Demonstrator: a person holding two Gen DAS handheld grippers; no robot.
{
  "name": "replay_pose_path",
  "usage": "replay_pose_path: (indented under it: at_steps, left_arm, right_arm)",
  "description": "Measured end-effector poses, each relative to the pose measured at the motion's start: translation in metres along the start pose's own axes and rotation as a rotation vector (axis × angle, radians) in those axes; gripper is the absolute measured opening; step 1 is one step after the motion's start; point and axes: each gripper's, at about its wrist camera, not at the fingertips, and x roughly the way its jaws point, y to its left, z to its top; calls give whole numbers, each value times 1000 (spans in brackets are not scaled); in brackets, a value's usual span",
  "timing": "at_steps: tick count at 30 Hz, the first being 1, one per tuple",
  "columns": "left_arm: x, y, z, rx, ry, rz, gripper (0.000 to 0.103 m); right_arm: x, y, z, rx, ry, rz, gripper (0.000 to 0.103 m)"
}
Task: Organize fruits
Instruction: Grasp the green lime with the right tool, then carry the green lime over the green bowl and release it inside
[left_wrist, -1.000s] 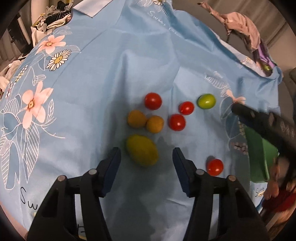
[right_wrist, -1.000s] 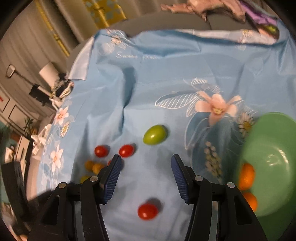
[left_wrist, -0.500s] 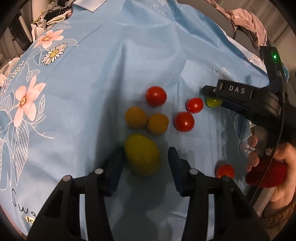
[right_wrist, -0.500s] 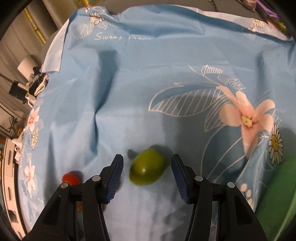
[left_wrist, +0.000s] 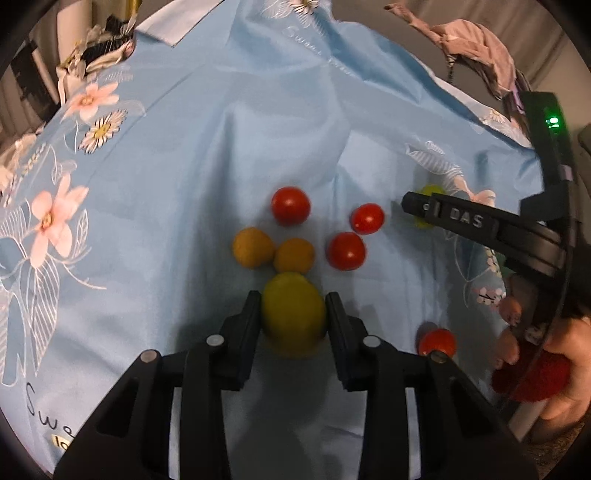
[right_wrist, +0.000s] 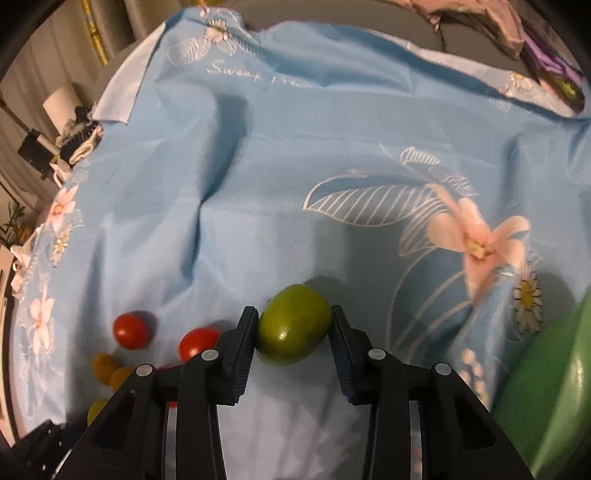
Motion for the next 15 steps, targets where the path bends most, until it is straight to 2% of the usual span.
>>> replay_pose_path:
  at_steps: [5,15]
  left_arm:
    - [-4,-1,-5,32,6,3,35]
    - [-8,-16,-10,93,-12,14,35]
  right_arm:
    - [-29,-1,-16,-3,-19,34,40]
    - [-51,-11,-57,33,-15,41,40]
